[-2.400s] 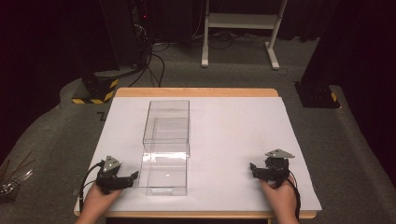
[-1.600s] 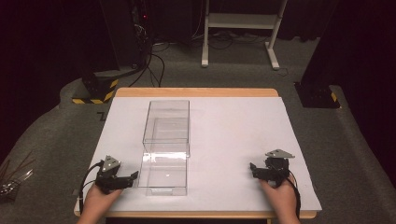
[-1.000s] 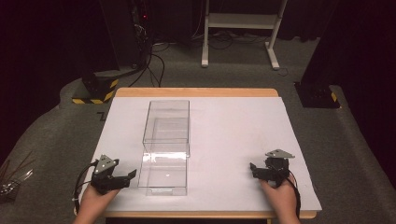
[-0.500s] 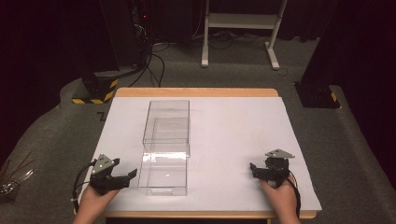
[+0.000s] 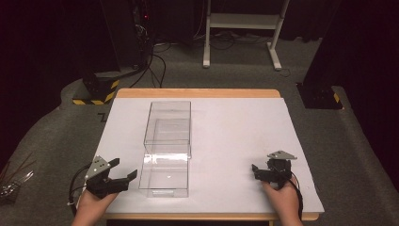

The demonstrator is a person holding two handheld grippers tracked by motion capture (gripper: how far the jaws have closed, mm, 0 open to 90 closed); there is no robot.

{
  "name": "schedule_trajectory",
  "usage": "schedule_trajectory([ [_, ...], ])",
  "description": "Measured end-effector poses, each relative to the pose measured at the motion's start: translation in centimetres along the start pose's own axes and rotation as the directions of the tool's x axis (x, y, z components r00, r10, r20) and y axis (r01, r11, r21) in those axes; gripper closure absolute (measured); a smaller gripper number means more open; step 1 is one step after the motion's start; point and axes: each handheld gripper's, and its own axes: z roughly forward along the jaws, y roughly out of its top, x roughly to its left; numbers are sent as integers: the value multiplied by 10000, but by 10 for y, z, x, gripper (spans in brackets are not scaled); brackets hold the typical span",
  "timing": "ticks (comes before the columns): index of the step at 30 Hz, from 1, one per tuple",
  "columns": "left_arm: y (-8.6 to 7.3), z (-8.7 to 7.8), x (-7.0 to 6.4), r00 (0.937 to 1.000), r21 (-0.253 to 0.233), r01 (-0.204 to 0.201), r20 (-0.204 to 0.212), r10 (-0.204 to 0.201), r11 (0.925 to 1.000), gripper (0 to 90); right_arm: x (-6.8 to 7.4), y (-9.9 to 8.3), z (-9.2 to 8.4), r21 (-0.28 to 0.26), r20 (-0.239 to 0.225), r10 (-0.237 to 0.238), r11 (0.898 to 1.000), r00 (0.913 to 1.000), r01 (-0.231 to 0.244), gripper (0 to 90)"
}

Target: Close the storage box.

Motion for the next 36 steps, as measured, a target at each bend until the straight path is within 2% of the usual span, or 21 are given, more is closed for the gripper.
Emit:
schedule_trajectory([
  [8,9,-11,-8,9997,-182,-70,212,74,9998,147,0,0,0,1,4,-4,10000,10000,4,101],
  [13,13,-20,-18,9992,-380,-223,317,235,9990,147,0,0,0,3,7,-7,10000,10000,7,101],
  [22,9,-29,-33,9982,-678,-158,559,196,9976,147,0,0,0,-1,18,-13,10000,10000,13,102],
  [31,4,-29,-42,9960,-632,-252,838,305,9977,146,0,0,0,4,25,2,10000,10000,-2,102],
  [36,-3,-23,-46,9944,-336,-427,953,458,9985,140,0,0,0,-6,26,-18,10000,10000,18,102],
])
